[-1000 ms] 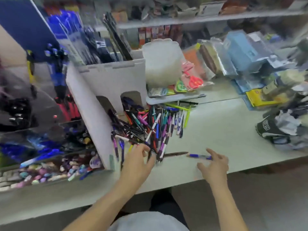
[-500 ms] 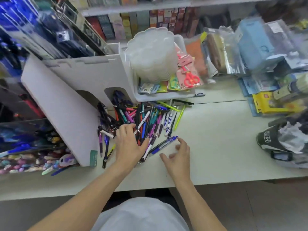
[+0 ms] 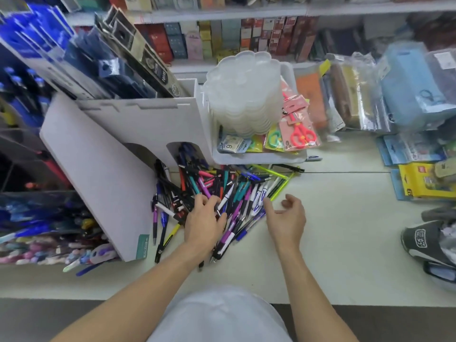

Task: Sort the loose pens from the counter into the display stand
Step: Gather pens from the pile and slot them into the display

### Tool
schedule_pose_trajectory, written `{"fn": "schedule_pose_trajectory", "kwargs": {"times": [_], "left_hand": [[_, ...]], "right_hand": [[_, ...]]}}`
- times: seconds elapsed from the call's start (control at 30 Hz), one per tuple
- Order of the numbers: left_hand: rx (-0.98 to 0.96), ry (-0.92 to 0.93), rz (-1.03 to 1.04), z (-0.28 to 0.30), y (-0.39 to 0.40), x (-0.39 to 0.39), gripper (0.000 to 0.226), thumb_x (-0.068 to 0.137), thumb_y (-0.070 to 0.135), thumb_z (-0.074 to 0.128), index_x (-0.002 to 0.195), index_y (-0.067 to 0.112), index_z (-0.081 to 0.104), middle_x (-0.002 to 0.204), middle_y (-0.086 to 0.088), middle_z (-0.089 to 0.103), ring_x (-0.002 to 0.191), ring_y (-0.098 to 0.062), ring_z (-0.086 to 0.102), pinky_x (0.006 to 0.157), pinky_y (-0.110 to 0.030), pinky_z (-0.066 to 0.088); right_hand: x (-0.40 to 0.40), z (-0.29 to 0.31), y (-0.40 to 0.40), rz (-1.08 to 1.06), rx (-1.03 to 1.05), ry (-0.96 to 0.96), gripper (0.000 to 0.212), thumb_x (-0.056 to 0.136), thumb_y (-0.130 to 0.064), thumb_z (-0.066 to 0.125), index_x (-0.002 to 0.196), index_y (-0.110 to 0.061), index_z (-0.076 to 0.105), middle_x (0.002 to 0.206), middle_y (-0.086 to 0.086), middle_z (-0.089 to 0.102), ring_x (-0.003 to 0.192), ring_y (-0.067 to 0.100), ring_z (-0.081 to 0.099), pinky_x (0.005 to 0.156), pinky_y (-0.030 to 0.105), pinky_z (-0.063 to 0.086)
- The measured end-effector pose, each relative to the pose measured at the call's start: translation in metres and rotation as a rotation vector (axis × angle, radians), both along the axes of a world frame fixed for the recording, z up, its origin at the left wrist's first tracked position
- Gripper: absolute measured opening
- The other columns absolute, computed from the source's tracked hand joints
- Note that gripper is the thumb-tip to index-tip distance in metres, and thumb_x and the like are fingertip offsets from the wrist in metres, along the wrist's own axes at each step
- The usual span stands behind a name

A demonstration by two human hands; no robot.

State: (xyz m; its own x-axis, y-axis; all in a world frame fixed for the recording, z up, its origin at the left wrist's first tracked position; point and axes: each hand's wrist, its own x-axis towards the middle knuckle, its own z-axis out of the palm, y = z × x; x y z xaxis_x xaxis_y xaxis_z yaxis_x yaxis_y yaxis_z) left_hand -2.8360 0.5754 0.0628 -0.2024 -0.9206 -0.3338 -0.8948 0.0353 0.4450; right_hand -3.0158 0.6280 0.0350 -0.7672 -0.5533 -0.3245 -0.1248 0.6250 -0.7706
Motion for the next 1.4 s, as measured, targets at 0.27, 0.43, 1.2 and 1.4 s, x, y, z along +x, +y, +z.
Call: {"fn": "schedule_pose_trajectory", "kwargs": {"times": [0.27,0.43,1.2,1.4], "left_hand": [[0.091,0.050,-0.020,0.002,0.009,0.008,0.014,0.092,0.035,0.067,0.100,0.026,0.059,0.108,0.011,0.045,0.076,-0.007,0.053,0.067,-0.025,0.044],[-0.009,-0.085,-0.066,0.000,0.008,0.015,0.019,0.095,0.040,0.060,0.090,0.027,0.072,0.105,0.011,0.063,0.103,-0.014,0.050,0.092,-0.034,0.042],[0.137,0.137,0.134,-0.003,0.005,0.003,0.035,0.081,0.041,0.080,0.099,0.017,0.061,0.079,0.007,0.066,0.074,-0.011,0.064,0.061,-0.025,0.049],[0.284,0.066,0.085,-0.003,-0.002,0.000,0.039,0.088,0.051,0.069,0.098,0.014,0.059,0.078,0.004,0.063,0.071,-0.013,0.060,0.057,-0.027,0.041]], "right_hand": [[0.003,0.002,-0.031,0.220,0.145,0.086,0.053,0.084,-0.037,0.078,0.125,-0.012,0.054,0.121,0.006,0.050,0.100,0.027,0.059,0.081,0.030,0.041],[0.010,0.006,-0.005,0.222,0.111,0.013,0.035,0.085,-0.029,0.079,0.111,-0.013,0.063,0.100,-0.001,0.061,0.080,0.012,0.057,0.069,0.013,0.039],[0.050,0.008,0.040,0.190,0.089,-0.289,0.013,0.083,-0.020,0.075,0.085,-0.028,0.065,0.069,-0.009,0.072,0.070,0.009,0.071,0.073,0.023,0.056],[0.050,0.004,0.030,0.160,0.125,-0.424,0.010,0.080,-0.021,0.073,0.089,-0.018,0.069,0.077,0.001,0.075,0.072,0.020,0.074,0.077,0.043,0.063]]}}
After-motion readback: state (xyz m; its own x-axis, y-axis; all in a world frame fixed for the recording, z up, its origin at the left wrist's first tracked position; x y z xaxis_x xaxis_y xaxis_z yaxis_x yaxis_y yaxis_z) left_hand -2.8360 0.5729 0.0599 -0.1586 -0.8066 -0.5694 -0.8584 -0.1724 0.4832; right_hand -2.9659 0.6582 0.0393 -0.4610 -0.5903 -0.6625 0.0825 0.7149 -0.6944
